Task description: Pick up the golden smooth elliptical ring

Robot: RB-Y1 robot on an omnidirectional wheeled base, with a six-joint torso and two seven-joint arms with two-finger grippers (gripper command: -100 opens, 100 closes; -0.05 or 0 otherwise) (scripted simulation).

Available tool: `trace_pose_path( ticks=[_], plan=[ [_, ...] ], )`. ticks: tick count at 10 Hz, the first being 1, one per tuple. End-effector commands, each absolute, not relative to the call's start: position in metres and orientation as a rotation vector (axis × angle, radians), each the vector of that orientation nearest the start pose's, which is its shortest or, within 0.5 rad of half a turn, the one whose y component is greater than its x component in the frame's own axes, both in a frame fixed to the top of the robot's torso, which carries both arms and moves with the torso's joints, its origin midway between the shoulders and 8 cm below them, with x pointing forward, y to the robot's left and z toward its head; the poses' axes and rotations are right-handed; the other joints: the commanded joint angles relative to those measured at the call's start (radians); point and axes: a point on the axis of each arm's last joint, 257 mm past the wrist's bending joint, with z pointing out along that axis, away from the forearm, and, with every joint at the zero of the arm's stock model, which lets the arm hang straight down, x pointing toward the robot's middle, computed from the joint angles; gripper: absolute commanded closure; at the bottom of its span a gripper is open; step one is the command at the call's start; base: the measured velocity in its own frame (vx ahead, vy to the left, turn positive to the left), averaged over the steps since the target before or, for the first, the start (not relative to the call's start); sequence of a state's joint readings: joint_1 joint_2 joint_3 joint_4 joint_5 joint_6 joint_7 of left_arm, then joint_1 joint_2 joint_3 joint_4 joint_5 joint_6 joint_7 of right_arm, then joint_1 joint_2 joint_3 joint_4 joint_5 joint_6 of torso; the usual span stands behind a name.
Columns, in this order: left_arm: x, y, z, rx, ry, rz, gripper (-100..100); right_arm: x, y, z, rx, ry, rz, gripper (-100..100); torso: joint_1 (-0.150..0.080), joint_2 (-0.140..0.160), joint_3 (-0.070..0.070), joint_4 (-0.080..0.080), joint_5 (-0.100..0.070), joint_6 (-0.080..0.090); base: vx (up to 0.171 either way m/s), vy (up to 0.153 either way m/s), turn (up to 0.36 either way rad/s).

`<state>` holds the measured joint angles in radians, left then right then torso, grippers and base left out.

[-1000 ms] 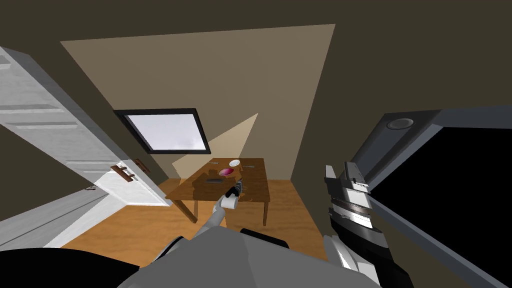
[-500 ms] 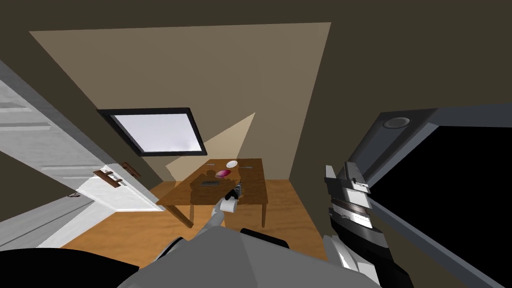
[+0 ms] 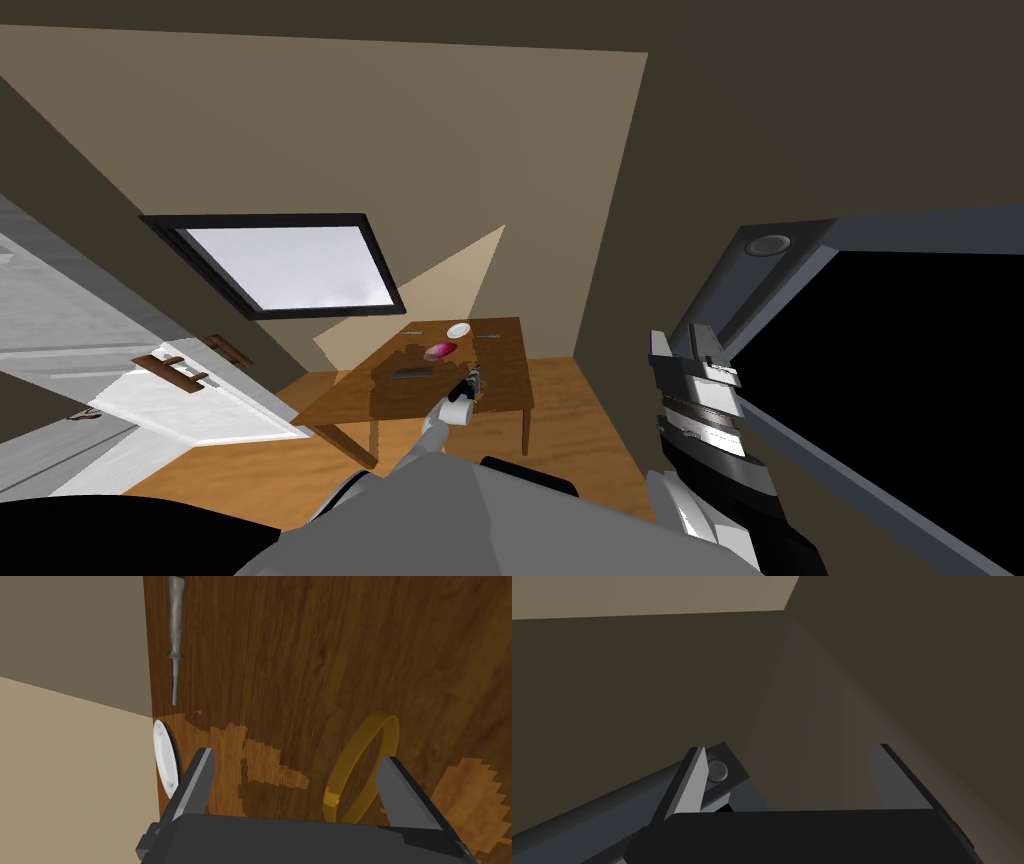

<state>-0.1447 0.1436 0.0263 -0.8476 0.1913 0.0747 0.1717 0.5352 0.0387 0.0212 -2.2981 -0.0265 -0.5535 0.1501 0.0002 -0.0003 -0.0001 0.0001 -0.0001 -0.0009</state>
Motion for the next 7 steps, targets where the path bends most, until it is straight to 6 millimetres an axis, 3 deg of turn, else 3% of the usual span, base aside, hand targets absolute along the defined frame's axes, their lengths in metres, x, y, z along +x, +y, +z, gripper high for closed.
trace_pose_path(
  ticks=[1, 5, 6, 7],
  plan=[
    [0.4705, 0.2986, -0.5067, -1.904, 1.431, -0.879, 100, 0.3282, -0.2819, 0.0315, 0.619, 0.572, 1.192, 0, 0.0, 0.0, 0.0, 0.0, 0.0, 0.0, 0.0, 0.0, 0.0],
    [0.4712, 0.2989, -0.506, -1.9, 1.433, -0.878, 100, 0.3282, -0.2819, 0.0315, 0.619, 0.572, 1.192, 0, 0.0, 0.0, 0.0, 0.0, 0.001, 0.0, 0.0, 0.0, 0.0],
    [0.4712, 0.2989, -0.506, -1.9, 1.432, -0.878, 0, 0.3282, -0.2819, 0.0315, 0.619, 0.572, 1.192, 0, 0.0, 0.0, 0.0, 0.0, 0.001, 0.0, 0.0, 0.0, 0.0],
    [0.4717, 0.2913, -0.5027, -1.892, 1.455, -0.888, 100, 0.3282, -0.2819, 0.0315, 0.619, 0.572, 1.192, 0, 0.0, 0.0, 0.0, 0.0, 0.001, 0.0, -0.008, -0.014, 0.186]
  ],
)
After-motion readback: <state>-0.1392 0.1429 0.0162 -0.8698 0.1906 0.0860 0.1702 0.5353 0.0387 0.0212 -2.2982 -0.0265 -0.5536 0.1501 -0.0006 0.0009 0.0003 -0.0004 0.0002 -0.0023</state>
